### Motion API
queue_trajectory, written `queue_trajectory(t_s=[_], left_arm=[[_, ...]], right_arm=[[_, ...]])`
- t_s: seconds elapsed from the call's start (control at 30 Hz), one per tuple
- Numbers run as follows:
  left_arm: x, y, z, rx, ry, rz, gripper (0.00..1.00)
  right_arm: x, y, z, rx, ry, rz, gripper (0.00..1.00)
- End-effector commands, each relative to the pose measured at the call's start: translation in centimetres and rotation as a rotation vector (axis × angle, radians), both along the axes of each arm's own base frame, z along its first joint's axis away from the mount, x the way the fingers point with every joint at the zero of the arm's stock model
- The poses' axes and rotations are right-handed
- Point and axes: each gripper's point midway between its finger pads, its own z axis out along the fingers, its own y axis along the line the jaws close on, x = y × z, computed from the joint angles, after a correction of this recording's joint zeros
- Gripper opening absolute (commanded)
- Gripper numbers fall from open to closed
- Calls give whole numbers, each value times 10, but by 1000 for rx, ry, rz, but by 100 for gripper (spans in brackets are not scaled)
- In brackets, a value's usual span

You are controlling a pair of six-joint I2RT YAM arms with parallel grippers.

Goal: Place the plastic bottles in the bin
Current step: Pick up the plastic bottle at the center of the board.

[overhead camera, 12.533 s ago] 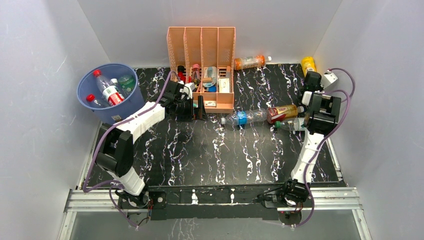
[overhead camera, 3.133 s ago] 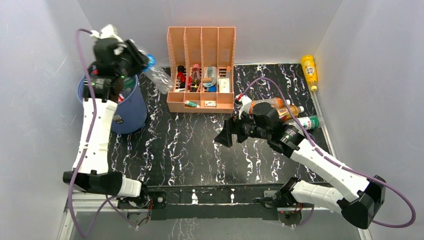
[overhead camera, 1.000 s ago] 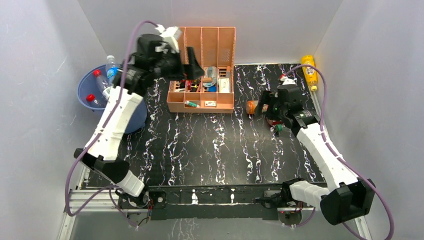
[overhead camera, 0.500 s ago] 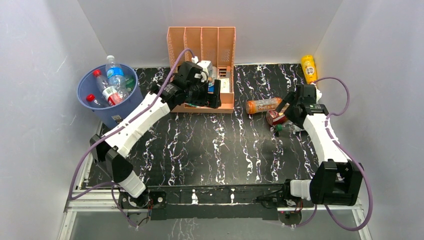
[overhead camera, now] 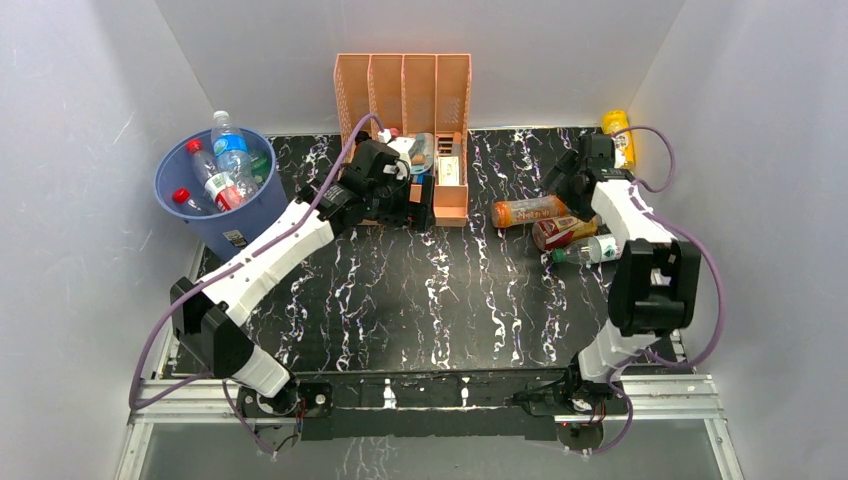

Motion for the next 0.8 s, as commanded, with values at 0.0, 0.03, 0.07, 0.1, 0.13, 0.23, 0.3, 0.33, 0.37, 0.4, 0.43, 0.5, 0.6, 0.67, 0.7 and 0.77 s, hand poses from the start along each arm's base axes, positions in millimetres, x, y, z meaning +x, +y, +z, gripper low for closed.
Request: queue_trajectory(t_s=[0.0,0.03,0.07,0.1,0.13,0.23,0.3,0.33,0.37,0.4,0.43,0.5,0.6,0.67,0.7,0.77], left_arm=[[-6,4,20,-45,-51,-8,98],[-7,5,21,-46,-55,-7,98],[-8,6,22,-46,-57,-6,98],[-8,7,22,-48,-58,-5,98],[-9,8,23,-49,-60,-3,98],[-12,10,24,-45,-54,0,98],[-12,11,25,-44,-52,2,98],[-13,11,25,-43,-49,2,98],[-13,11,25,-41,-45,2,98],[-13,11,25,-38,-42,3,98],[-13,10,24,-36,-35,3,98],[-14,9,25,-39,-24,0,98],[-14,8,25,-36,-13,-3,98],[-14,7,24,-34,-7,-5,98],[-13,6,23,-33,-2,-6,98],[-13,5,23,-33,4,-7,98]], right_arm=[[27,-2,-5,4,2,-27,98],[30,-2,-6,4,9,-27,98],[32,-1,-18,6,40,-27,98],[35,0,-23,13,53,-23,98],[37,3,-36,27,91,-23,98],[42,9,-65,57,153,-14,98],[44,11,-78,69,188,-10,98],[48,12,-82,72,189,-9,98],[50,12,-86,72,196,-9,98],[57,12,-89,70,197,-3,98],[63,12,-95,66,206,2,98],[75,12,-101,58,214,15,98],[81,12,-107,48,213,34,95],[86,11,-107,38,192,50,90],[88,11,-109,31,183,54,86],[90,10,-111,22,178,65,77]])
